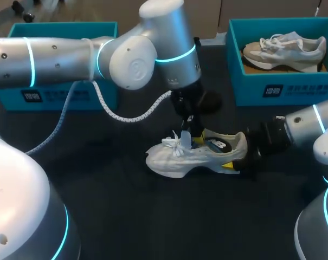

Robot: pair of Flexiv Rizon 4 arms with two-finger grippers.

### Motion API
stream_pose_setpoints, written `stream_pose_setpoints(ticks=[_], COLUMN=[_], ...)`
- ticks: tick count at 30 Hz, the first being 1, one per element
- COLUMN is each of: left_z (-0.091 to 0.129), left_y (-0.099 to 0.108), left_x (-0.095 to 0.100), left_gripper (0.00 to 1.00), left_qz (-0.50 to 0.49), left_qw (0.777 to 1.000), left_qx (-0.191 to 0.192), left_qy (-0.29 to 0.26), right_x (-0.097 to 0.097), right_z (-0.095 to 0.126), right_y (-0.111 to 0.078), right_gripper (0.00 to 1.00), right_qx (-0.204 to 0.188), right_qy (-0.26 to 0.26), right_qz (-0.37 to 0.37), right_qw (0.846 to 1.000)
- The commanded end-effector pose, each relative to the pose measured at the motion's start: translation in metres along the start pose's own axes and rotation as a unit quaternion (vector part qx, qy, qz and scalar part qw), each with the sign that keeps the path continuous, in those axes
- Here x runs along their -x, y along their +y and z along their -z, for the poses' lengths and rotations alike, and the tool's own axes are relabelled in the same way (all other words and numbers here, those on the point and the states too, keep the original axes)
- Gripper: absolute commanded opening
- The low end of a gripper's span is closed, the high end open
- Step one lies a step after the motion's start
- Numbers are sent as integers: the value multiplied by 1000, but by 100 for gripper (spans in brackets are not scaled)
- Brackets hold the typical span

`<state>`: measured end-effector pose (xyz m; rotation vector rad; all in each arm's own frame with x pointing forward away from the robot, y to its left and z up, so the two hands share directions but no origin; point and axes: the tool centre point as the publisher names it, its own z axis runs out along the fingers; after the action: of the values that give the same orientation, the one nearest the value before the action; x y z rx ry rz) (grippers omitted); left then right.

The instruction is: Take the shoe out of the shoebox, open the shoe tongue, remove and reinsert the insole, then place the shoe into the shoebox

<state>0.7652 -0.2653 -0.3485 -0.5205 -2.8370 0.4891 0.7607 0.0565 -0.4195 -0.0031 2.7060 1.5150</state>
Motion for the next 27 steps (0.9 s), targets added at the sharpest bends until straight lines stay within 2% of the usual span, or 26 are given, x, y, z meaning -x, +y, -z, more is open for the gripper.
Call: stream_pose_setpoints(ticks=[1, 10, 19, 27], left_z=[7, 16, 22, 33], left_y=[8, 5, -10, -30], left_x=[-7, -14, -20, -24], left_gripper=[0, 0, 0, 0], left_qz=[0, -11, -13, -15], left_qw=[1000, 999, 999, 997], left_qx=[-14, -30, -37, -71], left_qy=[-7, -9, -5, -27], right_x=[-3, -3, -3, -3], right_z=[-5, -5, -5, -5], right_y=[-2, -2, -2, -2], right_gripper=[0, 0, 0, 0], right_qx=[-2, -2, -2, -2], right_qy=[0, 0, 0, 0], right_qz=[0, 0, 0, 0], right_qw=[1000, 1000, 1000, 1000])
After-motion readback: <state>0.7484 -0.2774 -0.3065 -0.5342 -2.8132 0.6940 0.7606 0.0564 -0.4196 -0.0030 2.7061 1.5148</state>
